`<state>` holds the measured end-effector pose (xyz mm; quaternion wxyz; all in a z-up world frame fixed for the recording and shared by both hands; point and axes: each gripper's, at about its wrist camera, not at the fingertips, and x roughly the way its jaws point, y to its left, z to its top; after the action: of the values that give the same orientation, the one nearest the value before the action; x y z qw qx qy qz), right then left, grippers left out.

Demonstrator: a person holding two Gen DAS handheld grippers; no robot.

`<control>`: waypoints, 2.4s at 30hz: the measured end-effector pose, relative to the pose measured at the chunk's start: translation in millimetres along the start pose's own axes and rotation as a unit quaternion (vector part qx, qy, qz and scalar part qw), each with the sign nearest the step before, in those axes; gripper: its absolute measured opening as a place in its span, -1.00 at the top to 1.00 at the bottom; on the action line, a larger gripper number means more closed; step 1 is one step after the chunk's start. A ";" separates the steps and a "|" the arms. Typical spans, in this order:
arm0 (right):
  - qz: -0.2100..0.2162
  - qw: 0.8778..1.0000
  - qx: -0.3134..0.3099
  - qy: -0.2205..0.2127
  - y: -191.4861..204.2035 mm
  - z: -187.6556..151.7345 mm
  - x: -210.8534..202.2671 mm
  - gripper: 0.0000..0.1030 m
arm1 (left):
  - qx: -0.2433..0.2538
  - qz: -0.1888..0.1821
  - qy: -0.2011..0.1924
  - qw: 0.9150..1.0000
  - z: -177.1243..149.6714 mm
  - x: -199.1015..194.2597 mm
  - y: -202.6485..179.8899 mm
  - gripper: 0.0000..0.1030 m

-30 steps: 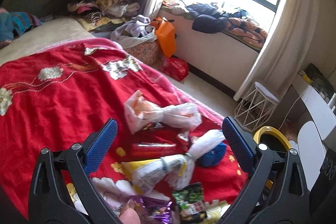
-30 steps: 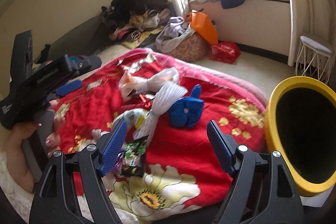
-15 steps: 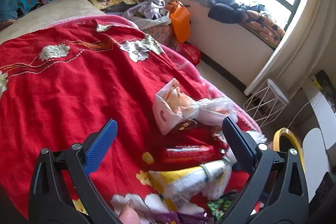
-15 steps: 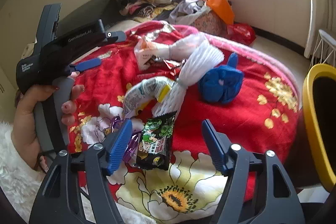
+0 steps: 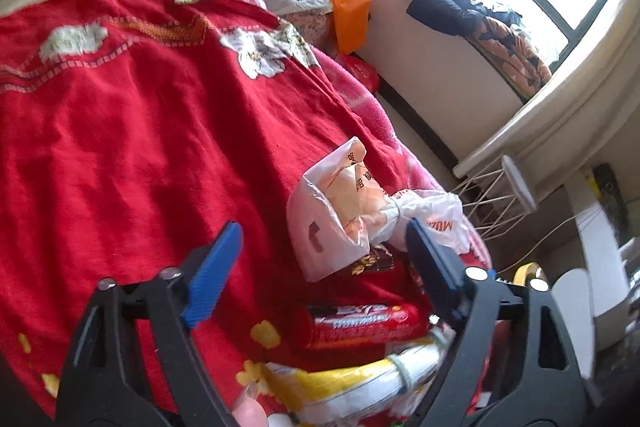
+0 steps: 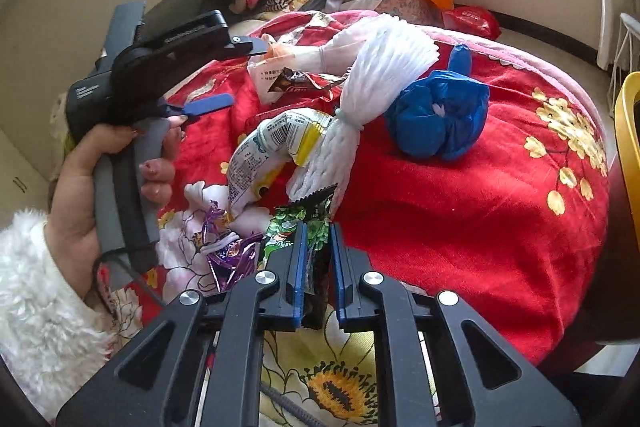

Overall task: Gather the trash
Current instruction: 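Grasp the white plastic bag with the left tool while the right tool grasps a green snack wrapper, then carry both items over the yellow bin and open both tools to drop them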

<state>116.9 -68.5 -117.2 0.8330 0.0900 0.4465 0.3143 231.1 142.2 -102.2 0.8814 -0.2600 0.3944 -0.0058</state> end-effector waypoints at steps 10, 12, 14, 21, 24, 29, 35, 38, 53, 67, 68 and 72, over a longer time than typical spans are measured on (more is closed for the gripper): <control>0.027 0.999 0.014 -0.015 -12.2 2.5 -17.0 0.81 | 0.013 0.003 -0.012 1.000 -4.5 -5.4 -12.3 0.69; 0.031 0.999 0.006 -0.025 -11.3 2.5 -24.0 0.82 | 0.018 0.000 -0.028 0.999 -4.0 -15.4 -16.9 0.73; 0.030 0.999 -0.004 -0.034 -9.5 2.9 -30.7 0.82 | 0.024 -0.003 -0.046 0.999 -2.6 -26.0 -22.4 0.77; 0.036 0.997 -0.013 -0.066 -10.0 4.5 -53.6 0.82 | 0.037 -0.013 -0.091 0.995 2.2 -58.5 -42.0 0.81; 0.037 0.996 -0.017 -0.083 -9.4 7.6 -63.2 0.83 | 0.044 -0.017 -0.104 0.993 2.8 -70.8 -51.0 0.82; 0.036 0.993 -0.017 -0.112 -8.6 13.3 -81.3 0.83 | 0.050 -0.017 -0.119 0.991 2.0 -87.6 -61.1 0.82; 0.041 0.990 -0.002 -0.137 -17.3 19.1 -99.2 0.83 | 0.055 -0.016 -0.138 0.989 3.3 -105.6 -69.5 0.83; 0.043 0.987 0.008 -0.153 -23.4 21.3 -111.1 0.83 | 0.061 -0.020 -0.144 0.987 4.1 -112.3 -75.3 0.83; 0.009 0.968 0.090 -0.233 -76.2 27.4 -165.2 0.83 | 0.105 -0.036 -0.137 0.984 -12.5 -113.1 -119.0 0.83; -0.067 0.944 0.136 -0.292 -115.1 16.6 -201.3 0.83 | 0.149 -0.054 -0.113 0.981 -36.9 -94.7 -158.5 0.83; -0.073 0.942 0.140 -0.295 -118.5 15.2 -203.5 0.83 | 0.155 -0.055 -0.111 0.980 -39.8 -92.9 -162.5 0.83; -0.093 0.934 0.157 -0.307 -129.8 11.0 -212.6 0.83 | 0.168 -0.058 -0.105 0.978 -47.4 -87.2 -175.5 0.83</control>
<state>97.4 -297.5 -20.5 0.9303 0.2698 0.2185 0.1186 172.1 -12.3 13.1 0.9472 -0.1294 0.2773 -0.0958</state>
